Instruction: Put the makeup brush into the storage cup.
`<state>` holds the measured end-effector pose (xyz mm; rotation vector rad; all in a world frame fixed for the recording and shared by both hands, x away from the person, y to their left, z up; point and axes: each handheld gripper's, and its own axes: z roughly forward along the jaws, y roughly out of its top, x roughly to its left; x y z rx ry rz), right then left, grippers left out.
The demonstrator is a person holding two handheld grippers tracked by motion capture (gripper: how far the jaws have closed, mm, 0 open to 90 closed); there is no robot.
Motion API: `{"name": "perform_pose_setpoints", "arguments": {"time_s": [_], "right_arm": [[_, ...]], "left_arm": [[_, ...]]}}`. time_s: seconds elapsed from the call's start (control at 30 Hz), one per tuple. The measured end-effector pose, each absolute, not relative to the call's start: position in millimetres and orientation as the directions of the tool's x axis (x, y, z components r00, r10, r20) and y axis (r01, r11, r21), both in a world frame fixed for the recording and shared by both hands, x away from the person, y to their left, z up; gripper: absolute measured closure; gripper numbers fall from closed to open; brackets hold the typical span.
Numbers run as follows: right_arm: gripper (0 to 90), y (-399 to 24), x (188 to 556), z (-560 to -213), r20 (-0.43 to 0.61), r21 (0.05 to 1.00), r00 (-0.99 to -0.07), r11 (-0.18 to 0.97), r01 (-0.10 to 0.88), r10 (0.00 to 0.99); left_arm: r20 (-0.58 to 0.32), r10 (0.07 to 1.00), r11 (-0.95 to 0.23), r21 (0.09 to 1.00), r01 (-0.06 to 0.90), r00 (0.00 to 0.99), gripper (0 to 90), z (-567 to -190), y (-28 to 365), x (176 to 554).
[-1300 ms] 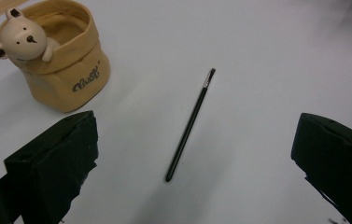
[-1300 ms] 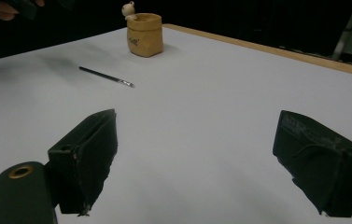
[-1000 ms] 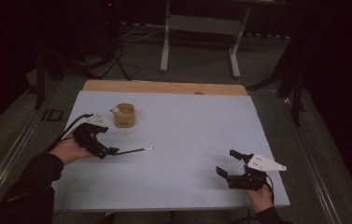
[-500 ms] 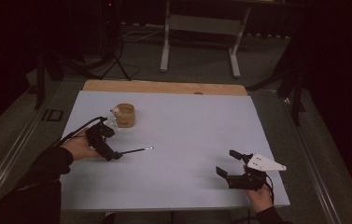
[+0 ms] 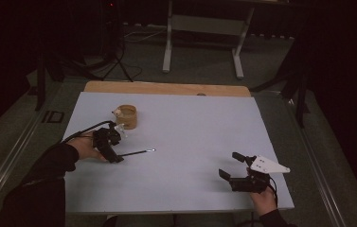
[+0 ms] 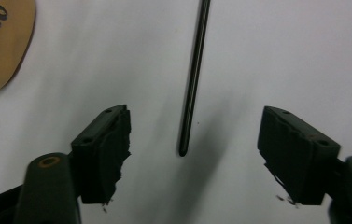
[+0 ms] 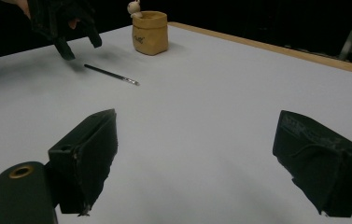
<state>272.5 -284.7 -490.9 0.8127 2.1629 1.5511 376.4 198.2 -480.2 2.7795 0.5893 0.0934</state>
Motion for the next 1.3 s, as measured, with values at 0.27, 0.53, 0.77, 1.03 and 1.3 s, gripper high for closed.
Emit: {"name": "perform_pose_setpoints", "arguments": {"time_s": [0.27,0.53,0.77,1.03,1.3], "right_arm": [[13.9,-284,273,-491,0.041,0.941,-0.773,0.235,0.243,0.633],[13.9,-284,273,-491,0.04,0.941,-0.774,0.236,0.242,0.632],[13.9,-284,273,-491,0.039,0.941,-0.774,0.238,0.242,0.631],[13.9,-284,273,-492,0.045,0.939,-0.775,0.237,0.248,0.63],[13.9,-284,273,-492,0.049,0.94,-0.775,0.233,0.249,0.63]], "left_arm": [[0.015,0.387,-0.89,0.267,0.369,0.922,45.5,-487,190,379],[0.027,0.357,-0.915,0.21,0.344,0.934,62.2,-491,182,381],[0.038,0.346,-0.928,0.165,0.335,0.938,68.7,-496,175,383],[0.018,0.347,-0.933,0.108,0.343,0.938,75.9,-498,169,386],[-0.005,0.392,-0.919,0.057,0.391,0.92,85.6,-498,162,388]]}}
